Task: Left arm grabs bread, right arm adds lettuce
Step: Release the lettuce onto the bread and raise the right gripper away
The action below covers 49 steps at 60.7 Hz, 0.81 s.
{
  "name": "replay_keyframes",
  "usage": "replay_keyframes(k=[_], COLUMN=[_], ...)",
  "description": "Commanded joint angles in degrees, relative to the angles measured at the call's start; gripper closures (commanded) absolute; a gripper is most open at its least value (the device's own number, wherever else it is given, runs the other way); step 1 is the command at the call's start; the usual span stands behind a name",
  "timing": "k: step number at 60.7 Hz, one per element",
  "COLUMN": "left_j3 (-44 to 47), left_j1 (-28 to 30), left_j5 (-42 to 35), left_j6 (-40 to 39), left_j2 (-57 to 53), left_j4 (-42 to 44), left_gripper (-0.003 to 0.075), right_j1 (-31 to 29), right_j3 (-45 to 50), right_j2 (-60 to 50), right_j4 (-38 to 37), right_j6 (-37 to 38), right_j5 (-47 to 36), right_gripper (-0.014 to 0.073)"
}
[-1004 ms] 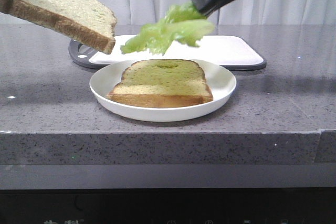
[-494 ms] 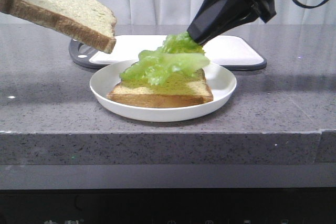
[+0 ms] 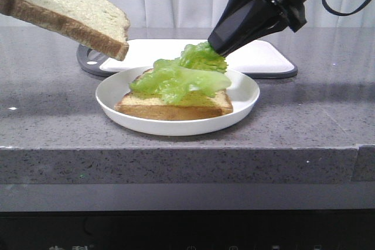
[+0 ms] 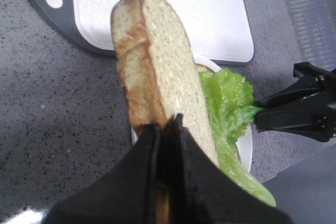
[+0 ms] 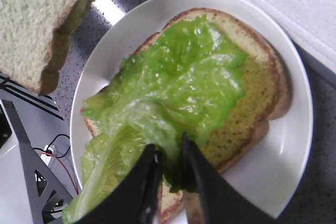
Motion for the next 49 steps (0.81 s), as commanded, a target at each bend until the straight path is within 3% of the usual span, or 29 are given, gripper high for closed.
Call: replay_keyframes(k=[1,18,30,49], left_j3=[-1.7,-1.7,-1.7,-1.7], left_j1=[0.1,0.1,0.1,0.1], left_j5=[-0.8,-0.8,-0.8,-0.5], left_j6=[0.2,0.2,0.2,0.2], left_j2=[-1.9,-1.9,-1.9,-1.9], left_j4=[-3.4,-3.4,-3.4,-3.6], left_gripper=[0.0739,0.0739,0.0739,0.0739], right_j1=[0.0,0.0,-0.8,-7.5], right_j3=[-1.3,-1.5,-3.3,-10.9], right_j2=[-2.3,-2.3,-2.4,-2.6], right_j4=[3.3,3.3,1.1,-2.7], right_j6=[-0.8,-0.6,1.6,5.7], right_j5=[0.4,-0.8,-1.1,4.4], right_gripper=[0.0393,0.0174,0.0158,0.0158])
